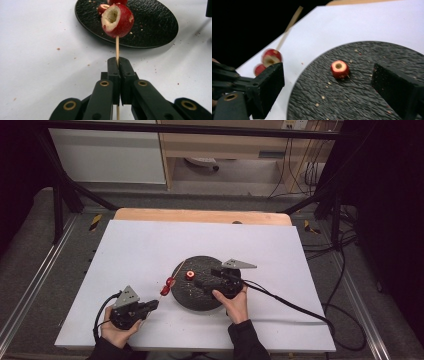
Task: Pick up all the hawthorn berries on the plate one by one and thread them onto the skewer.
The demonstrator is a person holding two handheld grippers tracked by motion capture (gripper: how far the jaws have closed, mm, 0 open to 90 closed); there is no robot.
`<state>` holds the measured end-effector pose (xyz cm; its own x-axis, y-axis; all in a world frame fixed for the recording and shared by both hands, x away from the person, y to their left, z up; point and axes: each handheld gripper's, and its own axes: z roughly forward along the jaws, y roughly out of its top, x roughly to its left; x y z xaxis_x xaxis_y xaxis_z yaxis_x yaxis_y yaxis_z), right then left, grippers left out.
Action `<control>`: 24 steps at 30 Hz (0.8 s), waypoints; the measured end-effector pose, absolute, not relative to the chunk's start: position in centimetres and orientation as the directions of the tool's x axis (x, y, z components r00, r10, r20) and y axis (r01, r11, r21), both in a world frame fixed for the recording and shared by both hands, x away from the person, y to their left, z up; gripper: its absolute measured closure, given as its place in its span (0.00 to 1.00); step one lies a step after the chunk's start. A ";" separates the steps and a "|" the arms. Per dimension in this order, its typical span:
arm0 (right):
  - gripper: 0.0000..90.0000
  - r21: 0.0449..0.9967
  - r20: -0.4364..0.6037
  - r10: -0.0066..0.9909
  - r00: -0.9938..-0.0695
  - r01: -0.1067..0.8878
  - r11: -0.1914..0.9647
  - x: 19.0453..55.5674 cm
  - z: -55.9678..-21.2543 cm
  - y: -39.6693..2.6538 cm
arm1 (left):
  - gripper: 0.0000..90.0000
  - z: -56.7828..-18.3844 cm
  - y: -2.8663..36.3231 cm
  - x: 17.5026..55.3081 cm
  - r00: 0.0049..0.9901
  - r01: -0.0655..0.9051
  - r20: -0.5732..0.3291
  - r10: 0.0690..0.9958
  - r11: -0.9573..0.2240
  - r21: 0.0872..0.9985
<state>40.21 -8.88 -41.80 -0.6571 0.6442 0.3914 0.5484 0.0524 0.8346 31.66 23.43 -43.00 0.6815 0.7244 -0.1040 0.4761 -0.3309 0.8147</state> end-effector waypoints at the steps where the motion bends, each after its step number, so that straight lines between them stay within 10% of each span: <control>1: 0.12 0.828 0.388 0.648 -0.655 0.556 0.066 40.3 -41.7 -9.0 | 0.98 -42.9 23.5 31.6 0.683 0.475 -0.102 0.723 -0.333 0.814; 24: 0.18 0.650 0.139 0.652 -0.745 0.566 0.508 44.9 -39.5 -4.8 | 0.98 -42.7 24.9 32.0 0.669 0.499 -0.108 0.736 -0.336 0.799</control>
<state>44.87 -4.77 -39.53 -0.7451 0.6523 0.1388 0.5656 0.5078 0.6498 32.01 24.85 -42.68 0.6685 0.7357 -0.1084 0.4993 -0.3360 0.7986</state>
